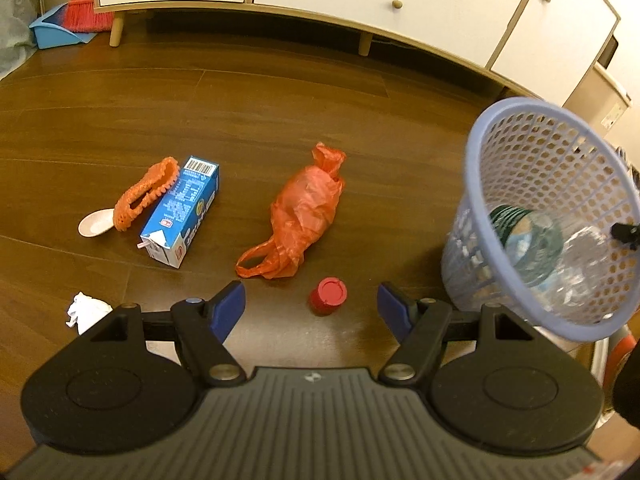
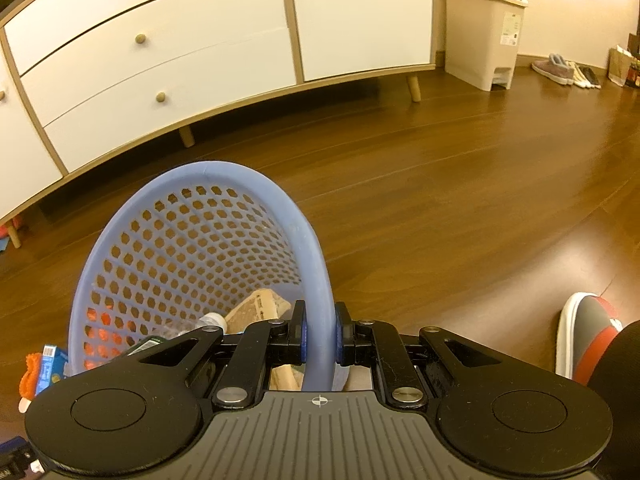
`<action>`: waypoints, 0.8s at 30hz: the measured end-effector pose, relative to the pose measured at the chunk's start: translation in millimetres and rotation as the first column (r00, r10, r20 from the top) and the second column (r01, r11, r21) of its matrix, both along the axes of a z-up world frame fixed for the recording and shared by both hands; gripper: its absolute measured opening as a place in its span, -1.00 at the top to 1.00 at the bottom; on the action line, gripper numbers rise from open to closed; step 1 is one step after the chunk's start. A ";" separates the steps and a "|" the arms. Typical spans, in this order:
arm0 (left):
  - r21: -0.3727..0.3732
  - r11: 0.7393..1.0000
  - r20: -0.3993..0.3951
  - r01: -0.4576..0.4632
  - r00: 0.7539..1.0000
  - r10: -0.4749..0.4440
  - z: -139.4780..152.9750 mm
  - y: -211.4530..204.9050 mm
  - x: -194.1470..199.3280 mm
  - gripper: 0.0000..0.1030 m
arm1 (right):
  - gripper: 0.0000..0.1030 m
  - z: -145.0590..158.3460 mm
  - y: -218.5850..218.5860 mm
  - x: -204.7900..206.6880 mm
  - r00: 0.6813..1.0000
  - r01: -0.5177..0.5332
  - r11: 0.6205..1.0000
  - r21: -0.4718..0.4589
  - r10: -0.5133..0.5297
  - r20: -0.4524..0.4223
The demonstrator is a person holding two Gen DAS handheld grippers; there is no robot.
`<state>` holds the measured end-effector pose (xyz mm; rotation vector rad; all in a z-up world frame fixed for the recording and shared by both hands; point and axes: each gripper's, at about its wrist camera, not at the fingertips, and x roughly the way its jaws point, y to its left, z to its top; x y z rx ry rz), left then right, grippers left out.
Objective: Collect trash
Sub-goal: 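Move the left tool to the red bottle cap and grasp it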
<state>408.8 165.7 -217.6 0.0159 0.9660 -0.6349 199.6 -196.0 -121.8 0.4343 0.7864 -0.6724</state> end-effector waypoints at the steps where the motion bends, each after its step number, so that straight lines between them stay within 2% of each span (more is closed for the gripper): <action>1: 0.007 1.000 0.002 0.006 1.000 -0.006 -3.1 -2.9 -0.7 -0.32 | 0.82 0.7 -0.9 -1.0 1.000 0.004 1.000 -0.001 -0.004 0.000; 11: 0.042 0.997 0.023 0.065 0.998 -0.066 -31.0 -28.0 -7.9 -0.31 | 0.82 5.2 -7.4 -16.0 0.999 0.038 0.999 -0.007 -0.038 -0.005; 17: 0.090 0.991 0.048 0.100 0.993 -0.105 -49.8 -43.8 -8.7 -0.25 | 0.82 6.7 -6.5 -19.2 0.999 0.050 0.999 -0.004 -0.050 -0.005; 24: 0.111 0.987 0.027 0.119 0.992 -0.123 -70.1 -62.6 -2.8 -0.17 | 0.82 9.5 -2.0 -14.8 0.999 0.037 0.998 -0.040 -0.038 -0.009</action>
